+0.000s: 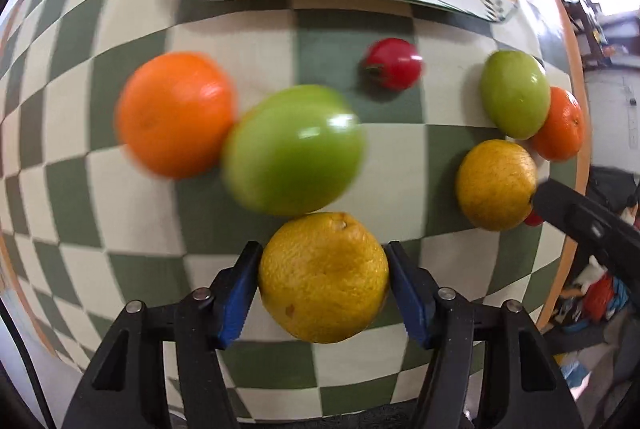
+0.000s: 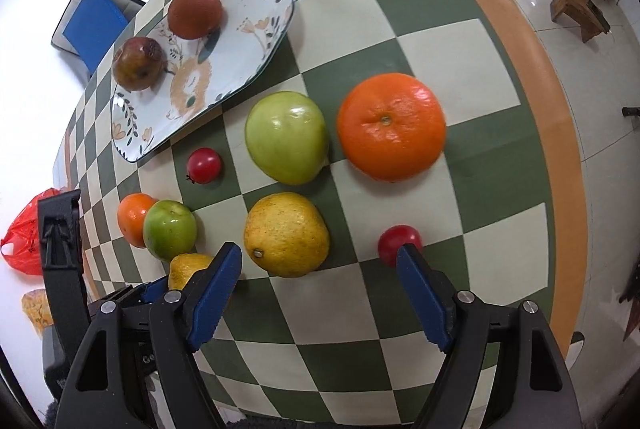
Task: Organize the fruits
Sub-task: 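Grasp a yellow citrus with the left gripper while the right grasps another yellow citrus, then place both yellow citrus fruits on the plate and open both grippers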
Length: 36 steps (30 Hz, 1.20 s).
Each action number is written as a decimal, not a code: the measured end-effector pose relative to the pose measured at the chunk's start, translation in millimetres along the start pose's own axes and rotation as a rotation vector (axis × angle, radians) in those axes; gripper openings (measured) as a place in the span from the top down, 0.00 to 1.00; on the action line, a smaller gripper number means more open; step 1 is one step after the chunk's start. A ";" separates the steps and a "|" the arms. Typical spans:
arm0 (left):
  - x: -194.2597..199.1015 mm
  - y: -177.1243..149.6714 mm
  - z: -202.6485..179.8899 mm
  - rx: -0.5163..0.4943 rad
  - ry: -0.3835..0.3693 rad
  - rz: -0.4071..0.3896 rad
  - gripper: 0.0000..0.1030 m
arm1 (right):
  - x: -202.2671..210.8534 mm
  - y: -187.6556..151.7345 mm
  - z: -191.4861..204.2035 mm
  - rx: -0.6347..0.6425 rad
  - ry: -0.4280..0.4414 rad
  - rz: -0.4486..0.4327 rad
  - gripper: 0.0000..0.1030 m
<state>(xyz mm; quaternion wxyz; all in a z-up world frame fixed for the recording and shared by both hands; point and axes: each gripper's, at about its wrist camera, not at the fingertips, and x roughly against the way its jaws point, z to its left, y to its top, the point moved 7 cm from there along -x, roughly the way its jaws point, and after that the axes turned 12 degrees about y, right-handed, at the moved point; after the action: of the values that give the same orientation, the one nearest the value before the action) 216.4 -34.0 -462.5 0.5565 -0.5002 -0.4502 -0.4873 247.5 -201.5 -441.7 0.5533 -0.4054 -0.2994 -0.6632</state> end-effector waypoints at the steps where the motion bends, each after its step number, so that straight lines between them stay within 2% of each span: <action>1: 1.3 -4.5 6.7 0.012 0.002 -0.006 0.42 | -4.9 0.3 3.9 0.012 0.004 0.011 0.20; 5: -6.7 -17.0 20.2 0.038 -0.010 0.027 0.42 | -27.8 2.2 13.5 0.046 -0.005 0.044 0.20; 7: -16.4 -21.5 21.3 0.048 -0.018 0.050 0.41 | -44.2 4.1 18.2 0.065 -0.009 0.063 0.31; 8: -17.7 -22.6 22.1 0.058 -0.024 0.046 0.41 | -49.3 3.5 17.7 0.076 -0.037 0.072 0.41; 11: -17.2 -20.9 19.8 0.061 -0.024 0.029 0.41 | -54.5 -4.6 24.0 0.111 -0.066 0.113 0.41; 14: -16.9 -22.8 19.0 0.056 -0.023 0.017 0.41 | -57.7 -19.3 25.8 0.124 -0.053 0.156 0.41; 18: -17.4 -25.7 19.6 0.059 -0.027 0.018 0.42 | -64.3 -26.9 22.6 0.087 -0.021 0.165 0.41; 21: -15.0 -27.2 21.3 0.055 -0.017 0.012 0.42 | -70.3 -30.2 21.5 0.089 -0.029 0.163 0.41; 25: 25.9 -8.8 38.6 0.065 -0.059 -0.019 0.42 | -69.2 -32.7 24.3 0.106 -0.041 0.164 0.41; 29: 80.3 3.9 46.0 0.088 -0.147 -0.090 0.42 | -52.6 -33.0 32.3 0.078 0.031 0.143 0.42; 33: 129.8 50.4 61.9 0.116 -0.199 -0.173 0.42 | -19.6 -17.6 59.0 0.093 0.117 0.090 0.42; 36: 139.8 94.5 74.9 0.134 -0.185 -0.186 0.42 | -0.5 12.9 85.2 0.130 0.154 0.043 0.42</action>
<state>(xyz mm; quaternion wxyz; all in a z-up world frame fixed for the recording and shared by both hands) 325.9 30.1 -328.4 0.4970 -0.4609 -0.5756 -0.4574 277.7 -131.8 -400.9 0.6140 -0.3225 -0.2896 -0.6597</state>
